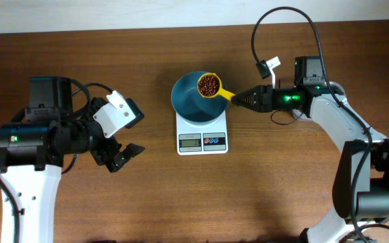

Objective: Scoop item into bowl and weigh 50g on scale
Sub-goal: 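Carry the bean-filled scoop with the right gripper over the teal bowl, then tip the scoop with the right gripper to pour beans into the bowl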

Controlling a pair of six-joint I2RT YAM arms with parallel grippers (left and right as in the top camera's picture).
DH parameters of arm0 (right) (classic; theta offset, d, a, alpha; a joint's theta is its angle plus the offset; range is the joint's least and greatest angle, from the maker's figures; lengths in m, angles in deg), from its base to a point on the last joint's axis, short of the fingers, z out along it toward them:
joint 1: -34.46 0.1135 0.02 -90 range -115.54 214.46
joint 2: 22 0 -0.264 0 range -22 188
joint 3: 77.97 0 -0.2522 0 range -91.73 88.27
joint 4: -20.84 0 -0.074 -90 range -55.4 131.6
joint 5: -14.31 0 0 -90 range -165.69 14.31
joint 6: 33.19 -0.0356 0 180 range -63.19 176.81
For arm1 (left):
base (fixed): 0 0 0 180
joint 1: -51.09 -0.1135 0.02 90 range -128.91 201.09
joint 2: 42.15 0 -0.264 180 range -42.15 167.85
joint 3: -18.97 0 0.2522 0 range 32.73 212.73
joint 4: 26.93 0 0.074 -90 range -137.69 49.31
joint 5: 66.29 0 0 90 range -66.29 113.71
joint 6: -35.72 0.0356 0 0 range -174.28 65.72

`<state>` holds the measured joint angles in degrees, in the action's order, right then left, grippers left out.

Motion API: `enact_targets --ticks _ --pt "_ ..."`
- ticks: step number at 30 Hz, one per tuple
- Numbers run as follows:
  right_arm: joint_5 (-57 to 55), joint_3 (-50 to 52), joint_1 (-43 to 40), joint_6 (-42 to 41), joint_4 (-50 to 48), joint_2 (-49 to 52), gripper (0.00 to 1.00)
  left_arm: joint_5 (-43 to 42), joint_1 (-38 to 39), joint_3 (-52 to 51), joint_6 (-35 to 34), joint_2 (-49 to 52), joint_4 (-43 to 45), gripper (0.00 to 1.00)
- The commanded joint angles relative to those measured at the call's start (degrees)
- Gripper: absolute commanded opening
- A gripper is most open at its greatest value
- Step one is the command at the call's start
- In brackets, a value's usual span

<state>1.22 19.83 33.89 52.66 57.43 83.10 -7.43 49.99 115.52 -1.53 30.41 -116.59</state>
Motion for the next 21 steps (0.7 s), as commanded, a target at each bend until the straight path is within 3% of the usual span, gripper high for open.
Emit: enact_targets --ticks 1,5,21 --pt "0.2 -1.0 1.6 0.7 -3.6 0.4 0.04 -1.0 -0.3 0.4 0.7 -0.1 -0.1 0.99" --pt "-3.1 -1.0 3.2 0.6 -9.2 0.4 0.04 -1.0 -0.3 0.4 0.7 -0.1 -0.1 0.99" --pt "-11.3 -1.0 3.5 0.7 -8.7 0.4 0.04 -1.0 -0.3 0.4 0.7 -0.1 -0.1 0.99"
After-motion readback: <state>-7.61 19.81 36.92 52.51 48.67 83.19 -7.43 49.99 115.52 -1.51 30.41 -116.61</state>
